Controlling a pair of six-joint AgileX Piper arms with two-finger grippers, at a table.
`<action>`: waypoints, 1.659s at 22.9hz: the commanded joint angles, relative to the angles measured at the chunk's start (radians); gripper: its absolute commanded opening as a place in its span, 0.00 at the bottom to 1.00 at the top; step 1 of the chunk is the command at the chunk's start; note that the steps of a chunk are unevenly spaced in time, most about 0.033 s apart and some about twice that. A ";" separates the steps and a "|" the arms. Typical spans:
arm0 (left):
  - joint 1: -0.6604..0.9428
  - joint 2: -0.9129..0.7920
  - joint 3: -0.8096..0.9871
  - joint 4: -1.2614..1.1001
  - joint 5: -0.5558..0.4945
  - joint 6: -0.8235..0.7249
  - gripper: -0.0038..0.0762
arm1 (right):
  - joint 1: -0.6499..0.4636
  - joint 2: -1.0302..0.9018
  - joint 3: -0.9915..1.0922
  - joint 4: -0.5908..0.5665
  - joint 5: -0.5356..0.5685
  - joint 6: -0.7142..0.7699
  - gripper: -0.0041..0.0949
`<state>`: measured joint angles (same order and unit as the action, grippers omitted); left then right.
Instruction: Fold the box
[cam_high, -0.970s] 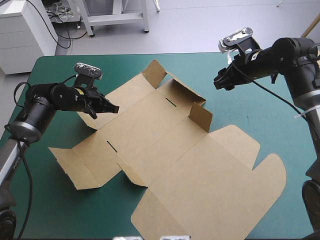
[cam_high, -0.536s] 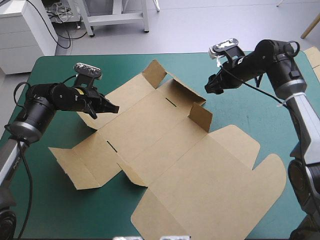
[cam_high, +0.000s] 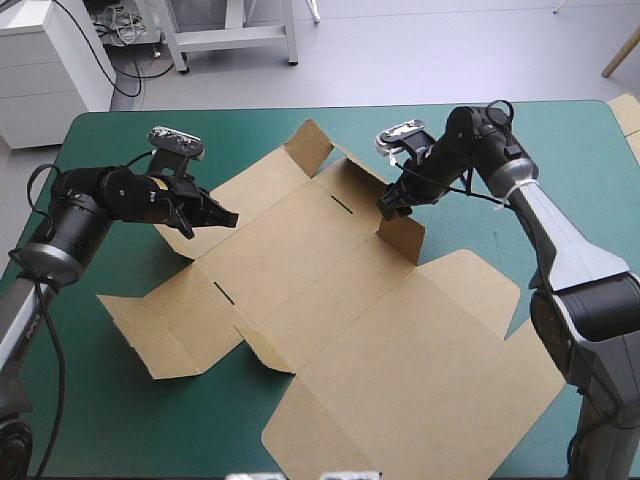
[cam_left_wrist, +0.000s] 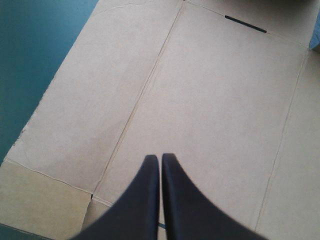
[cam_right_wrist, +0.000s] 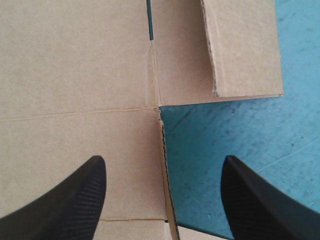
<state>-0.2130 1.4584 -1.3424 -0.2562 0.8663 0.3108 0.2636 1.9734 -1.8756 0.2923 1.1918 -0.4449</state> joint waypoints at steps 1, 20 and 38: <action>0.000 -0.043 -0.033 -0.018 -0.038 0.000 0.04 | 0.003 -0.044 -0.018 0.004 -0.022 0.007 0.64; 0.000 -0.043 -0.033 -0.020 -0.030 0.000 0.04 | 0.003 0.016 0.089 0.056 -0.023 -0.012 0.34; 0.000 -0.096 -0.033 0.037 -0.069 0.015 0.04 | 0.003 0.016 0.020 0.026 -0.025 -0.303 0.02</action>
<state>-0.2130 1.4309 -1.3424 -0.2312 0.8654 0.3258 0.2670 2.0432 -1.8083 0.3028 1.1837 -0.6651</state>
